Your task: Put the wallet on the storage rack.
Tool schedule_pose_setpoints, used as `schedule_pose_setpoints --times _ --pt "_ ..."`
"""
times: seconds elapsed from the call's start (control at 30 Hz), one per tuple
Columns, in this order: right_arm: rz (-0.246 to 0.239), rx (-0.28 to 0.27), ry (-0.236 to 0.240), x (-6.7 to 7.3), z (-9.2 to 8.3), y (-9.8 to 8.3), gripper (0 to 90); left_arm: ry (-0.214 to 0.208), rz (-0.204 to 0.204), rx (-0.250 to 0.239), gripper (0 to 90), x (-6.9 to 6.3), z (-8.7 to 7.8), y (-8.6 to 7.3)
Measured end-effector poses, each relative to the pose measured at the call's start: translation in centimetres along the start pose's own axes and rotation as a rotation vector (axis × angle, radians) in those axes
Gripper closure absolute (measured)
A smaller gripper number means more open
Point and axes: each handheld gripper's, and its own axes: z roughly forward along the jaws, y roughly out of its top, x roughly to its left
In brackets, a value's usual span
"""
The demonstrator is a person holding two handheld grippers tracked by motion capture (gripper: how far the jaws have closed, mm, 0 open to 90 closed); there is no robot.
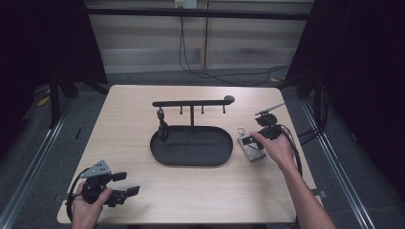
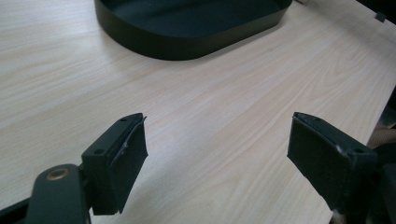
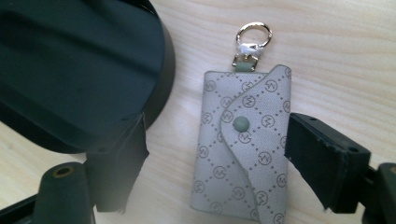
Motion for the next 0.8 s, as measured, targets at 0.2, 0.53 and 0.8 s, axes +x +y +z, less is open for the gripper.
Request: schedule_pose_setpoints --times 0.2,0.53,0.8 --pt "-0.006 0.046 0.001 -0.5 0.8 0.7 20.8 0.0 -0.024 -0.018 19.2 0.3 -0.2 -0.1" --pt "-0.023 0.106 -0.022 -0.3 2.1 2.3 22.2 0.001 -0.021 0.002 19.0 0.3 -0.1 -0.1" --pt "-0.033 0.155 -0.065 -0.5 3.5 2.3 23.2 -0.004 -0.02 0.015 19.1 0.4 -0.1 -0.1"
